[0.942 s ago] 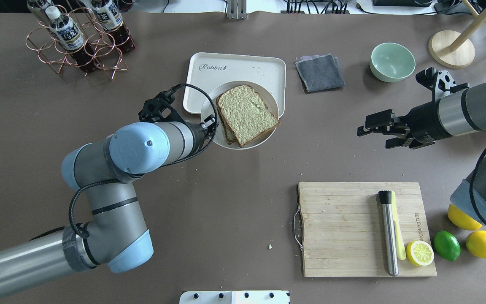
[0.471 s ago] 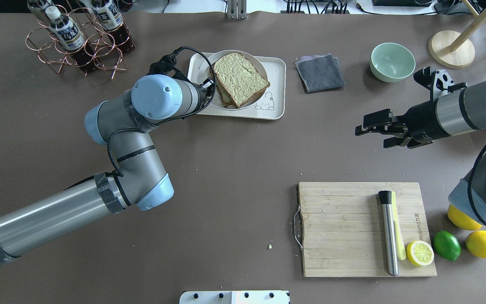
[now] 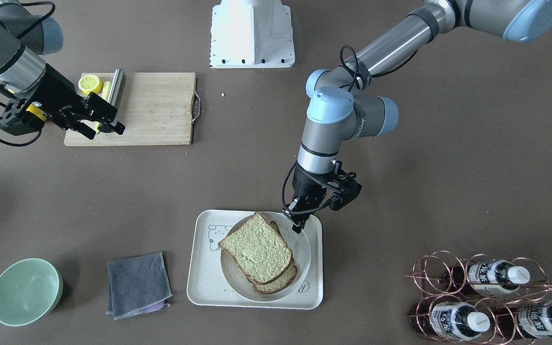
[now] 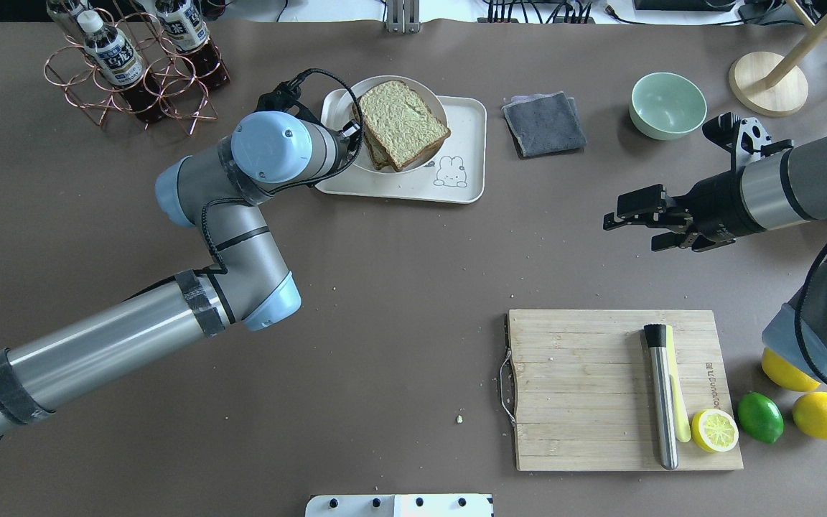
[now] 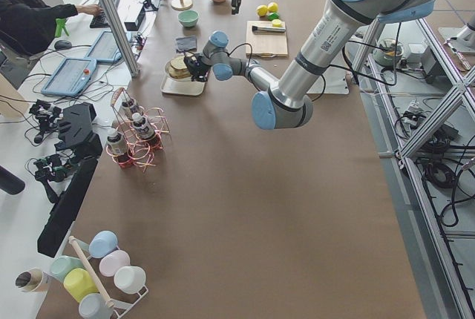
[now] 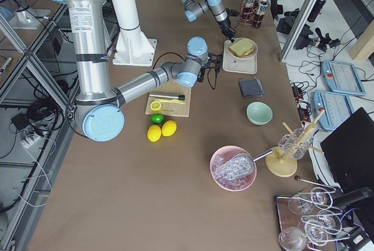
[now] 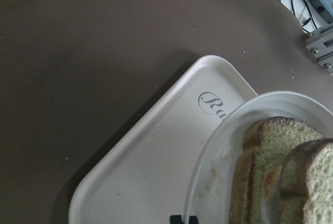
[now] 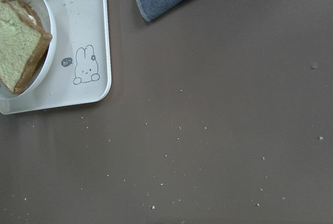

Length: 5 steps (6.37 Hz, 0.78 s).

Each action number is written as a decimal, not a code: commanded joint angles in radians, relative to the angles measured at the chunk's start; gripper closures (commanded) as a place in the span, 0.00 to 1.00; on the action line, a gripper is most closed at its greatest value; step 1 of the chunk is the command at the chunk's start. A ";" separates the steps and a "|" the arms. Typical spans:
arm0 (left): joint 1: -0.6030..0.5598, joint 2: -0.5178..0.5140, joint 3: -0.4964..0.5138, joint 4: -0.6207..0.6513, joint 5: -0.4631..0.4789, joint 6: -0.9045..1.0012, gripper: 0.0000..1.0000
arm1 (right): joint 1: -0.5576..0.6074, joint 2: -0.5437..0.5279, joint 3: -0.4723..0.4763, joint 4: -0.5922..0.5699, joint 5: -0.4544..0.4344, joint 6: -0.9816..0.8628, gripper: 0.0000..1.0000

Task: Make sandwich and place on tray
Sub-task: 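Grip the plate rim with the left gripper and carry it onto the tray, then lower the plate onto the tray and open the left gripper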

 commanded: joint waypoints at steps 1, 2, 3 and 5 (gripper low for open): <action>0.003 -0.025 0.041 -0.003 0.003 0.000 1.00 | 0.000 0.000 -0.007 0.000 0.000 -0.001 0.01; 0.005 -0.025 0.045 -0.003 0.003 0.002 1.00 | 0.000 0.000 -0.010 0.000 -0.002 -0.001 0.01; 0.008 -0.025 0.064 -0.011 0.006 0.002 1.00 | 0.000 0.000 -0.010 0.000 -0.008 -0.001 0.01; 0.010 -0.025 0.075 -0.018 0.006 0.002 1.00 | -0.002 0.002 -0.011 0.000 -0.009 -0.001 0.01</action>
